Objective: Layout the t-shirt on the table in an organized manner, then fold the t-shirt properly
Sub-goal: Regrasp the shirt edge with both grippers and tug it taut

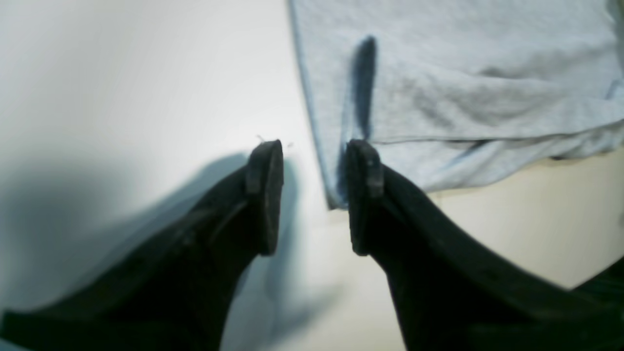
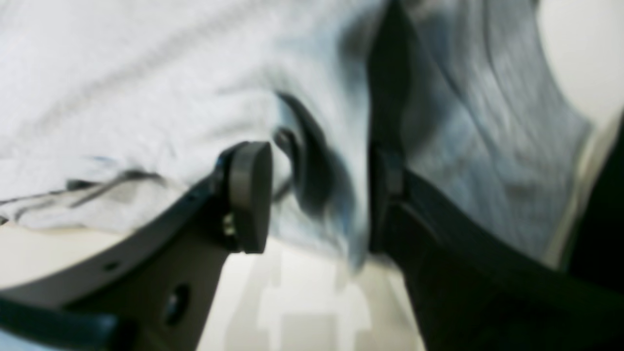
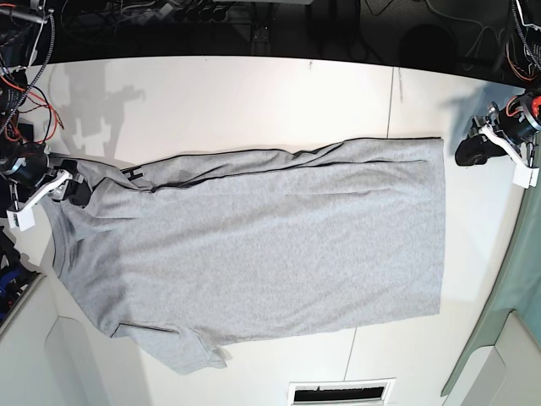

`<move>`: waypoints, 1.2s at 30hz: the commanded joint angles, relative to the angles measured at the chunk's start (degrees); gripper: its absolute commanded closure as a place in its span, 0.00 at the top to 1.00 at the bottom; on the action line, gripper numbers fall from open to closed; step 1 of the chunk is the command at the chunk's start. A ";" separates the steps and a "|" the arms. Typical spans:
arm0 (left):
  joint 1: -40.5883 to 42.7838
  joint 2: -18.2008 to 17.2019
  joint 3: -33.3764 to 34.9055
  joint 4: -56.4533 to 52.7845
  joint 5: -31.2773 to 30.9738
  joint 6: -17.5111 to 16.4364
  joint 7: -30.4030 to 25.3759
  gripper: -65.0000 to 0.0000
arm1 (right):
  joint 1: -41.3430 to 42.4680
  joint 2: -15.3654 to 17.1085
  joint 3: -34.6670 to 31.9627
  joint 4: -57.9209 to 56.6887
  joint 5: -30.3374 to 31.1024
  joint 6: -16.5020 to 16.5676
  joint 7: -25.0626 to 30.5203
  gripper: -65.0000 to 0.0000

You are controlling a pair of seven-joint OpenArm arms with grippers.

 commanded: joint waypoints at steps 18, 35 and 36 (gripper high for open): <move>5.05 2.97 -5.11 1.44 -13.18 -0.56 5.09 0.61 | -4.35 0.11 10.91 0.57 3.04 -0.48 0.87 0.46; 6.10 7.74 -5.11 1.29 -5.86 -0.56 0.09 0.61 | -6.14 -3.06 11.61 0.55 -3.23 -8.90 6.82 0.56; 5.77 7.76 -5.09 1.29 -5.81 -0.56 0.13 0.61 | -5.92 -3.17 11.61 0.50 -3.23 -8.87 6.86 0.56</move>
